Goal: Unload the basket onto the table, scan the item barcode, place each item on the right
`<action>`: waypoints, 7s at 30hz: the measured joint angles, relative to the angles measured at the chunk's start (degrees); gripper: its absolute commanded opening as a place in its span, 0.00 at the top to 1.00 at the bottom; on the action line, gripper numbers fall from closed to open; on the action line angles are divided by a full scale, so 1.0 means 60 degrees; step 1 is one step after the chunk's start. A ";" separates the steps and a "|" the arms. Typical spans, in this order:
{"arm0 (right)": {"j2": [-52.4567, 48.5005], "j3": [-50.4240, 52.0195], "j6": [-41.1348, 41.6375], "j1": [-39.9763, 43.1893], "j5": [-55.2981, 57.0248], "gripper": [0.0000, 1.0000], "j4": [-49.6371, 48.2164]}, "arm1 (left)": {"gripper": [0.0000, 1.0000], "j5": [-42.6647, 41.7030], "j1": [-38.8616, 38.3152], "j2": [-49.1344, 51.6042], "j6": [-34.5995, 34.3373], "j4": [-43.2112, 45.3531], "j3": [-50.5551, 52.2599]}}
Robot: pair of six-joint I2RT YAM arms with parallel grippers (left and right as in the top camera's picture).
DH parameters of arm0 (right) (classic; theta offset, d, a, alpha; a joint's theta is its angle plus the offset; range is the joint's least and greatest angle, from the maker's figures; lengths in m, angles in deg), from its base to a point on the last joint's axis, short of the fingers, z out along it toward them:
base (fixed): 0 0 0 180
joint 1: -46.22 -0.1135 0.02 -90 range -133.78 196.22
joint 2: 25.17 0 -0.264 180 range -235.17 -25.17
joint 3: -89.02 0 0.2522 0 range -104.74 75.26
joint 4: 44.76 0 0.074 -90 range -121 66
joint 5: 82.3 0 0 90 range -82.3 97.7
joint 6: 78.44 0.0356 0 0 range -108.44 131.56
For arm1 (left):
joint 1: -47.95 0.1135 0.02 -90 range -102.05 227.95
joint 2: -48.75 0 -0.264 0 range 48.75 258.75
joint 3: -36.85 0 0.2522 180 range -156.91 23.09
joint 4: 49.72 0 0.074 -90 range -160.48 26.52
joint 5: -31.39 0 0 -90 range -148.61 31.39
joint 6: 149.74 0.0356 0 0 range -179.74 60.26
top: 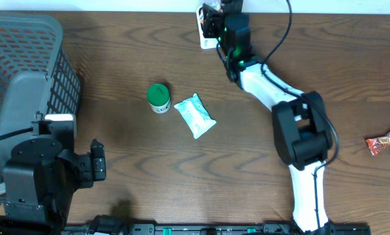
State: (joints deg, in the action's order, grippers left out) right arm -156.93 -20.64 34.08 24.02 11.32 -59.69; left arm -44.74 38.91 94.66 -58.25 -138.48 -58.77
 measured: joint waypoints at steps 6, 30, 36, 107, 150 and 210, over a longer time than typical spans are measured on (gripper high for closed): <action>-0.1384 -0.1151 0.0004 0.0178 0.0346 0.61 -0.0331 | 0.02 0.0004 0.0000 0.0000 0.0000 0.0004 0.0000; -0.2586 -0.3738 0.0164 0.0324 0.0237 0.64 0.3024 | 0.02 0.0000 0.0000 0.0000 0.0000 0.0000 0.0000; -0.1563 -0.3705 0.0200 0.0350 0.0091 0.65 0.6062 | 0.02 -0.0004 0.0000 0.0000 0.0000 0.0000 0.0007; 0.2790 -0.0117 -0.0310 0.1166 -0.3078 0.01 1.3413 | 0.02 0.0000 0.0000 0.0000 0.0000 0.0004 0.0018; -0.0229 -0.0437 -0.5931 -0.0452 -0.7501 0.43 1.3227 | 0.02 0.0000 0.0000 0.0000 0.0000 0.0007 0.0018; 0.1009 0.1209 -0.5832 -0.1049 -0.6160 0.49 1.3278 | 0.02 0.0000 0.0000 0.0000 0.0000 0.0004 0.0018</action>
State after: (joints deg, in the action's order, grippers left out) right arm -150.88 -13.38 -0.91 17.73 -25.64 19.98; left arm -44.74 38.91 94.66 -58.25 -138.46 -58.66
